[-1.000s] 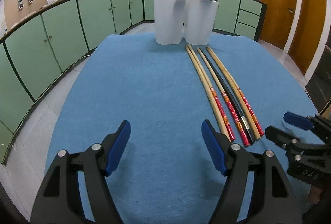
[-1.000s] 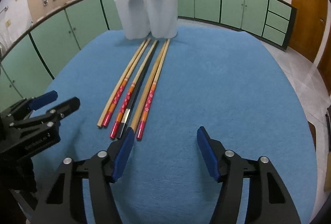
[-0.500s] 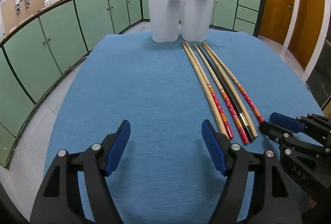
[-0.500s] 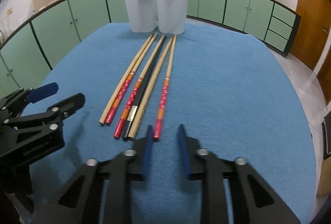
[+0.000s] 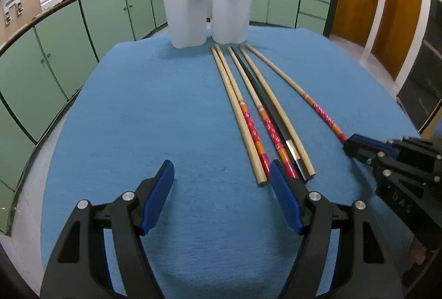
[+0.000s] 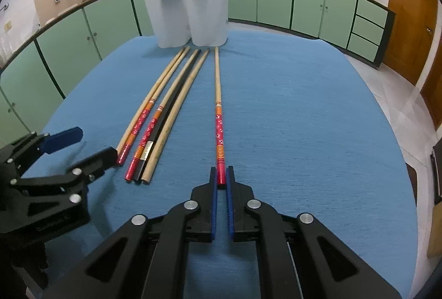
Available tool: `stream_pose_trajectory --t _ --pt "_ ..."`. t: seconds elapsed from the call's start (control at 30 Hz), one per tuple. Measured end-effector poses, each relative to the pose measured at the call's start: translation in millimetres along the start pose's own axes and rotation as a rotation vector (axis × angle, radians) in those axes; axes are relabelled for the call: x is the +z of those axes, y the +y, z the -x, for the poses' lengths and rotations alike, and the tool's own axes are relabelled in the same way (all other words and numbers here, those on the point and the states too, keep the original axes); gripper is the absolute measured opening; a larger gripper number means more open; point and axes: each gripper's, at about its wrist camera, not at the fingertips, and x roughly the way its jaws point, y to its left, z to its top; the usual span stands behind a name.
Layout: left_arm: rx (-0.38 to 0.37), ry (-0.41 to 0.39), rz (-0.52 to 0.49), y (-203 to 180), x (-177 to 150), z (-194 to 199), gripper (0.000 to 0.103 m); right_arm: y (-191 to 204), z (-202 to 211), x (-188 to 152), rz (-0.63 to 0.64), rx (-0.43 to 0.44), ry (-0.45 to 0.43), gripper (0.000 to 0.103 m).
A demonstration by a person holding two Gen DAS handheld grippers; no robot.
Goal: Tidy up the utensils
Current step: 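Close the left tool on a plain wooden chopstick while the right tool holds its chopstick, then lift both chopsticks and carry them over the white holder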
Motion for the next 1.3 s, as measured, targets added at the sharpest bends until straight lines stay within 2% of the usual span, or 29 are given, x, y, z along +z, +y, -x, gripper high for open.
stream_pose_trajectory --t 0.2,0.3,0.5,0.63,0.7,0.87,0.93,1.3 --pt "-0.002 0.023 0.072 14.5 -1.4 -3.9 0.073 0.3 -1.6 -0.8 -0.003 0.006 -0.002 0.006" --pt "0.024 0.023 0.106 22.6 -2.1 -3.3 0.074 -0.9 -1.4 -1.2 -0.007 0.016 -0.002 0.006" --pt "0.04 0.038 0.067 15.5 -0.7 -6.6 0.07 -2.7 -1.6 -1.9 -0.007 0.032 -0.002 0.007" --pt "0.031 0.032 0.047 8.7 -0.3 -5.8 0.056 -2.6 -2.1 -1.6 -0.007 0.036 -0.001 0.007" --pt "0.015 0.027 0.034 4.8 -0.2 -5.5 0.047 -3.0 -2.7 -1.2 -0.01 0.043 0.0 0.007" --pt "-0.011 0.019 -0.001 -6.1 0.3 -4.6 0.015 -2.9 -3.3 -1.3 -0.008 0.051 0.0 0.006" --pt "-0.016 0.018 -0.013 -10.2 0.6 -4.7 0.007 -3.7 -3.4 -1.3 -0.011 0.055 0.0 0.006" --pt "-0.029 -0.003 0.036 0.2 1.1 7.6 0.006 -4.3 7.6 -0.6 -0.005 0.065 -0.025 0.005"
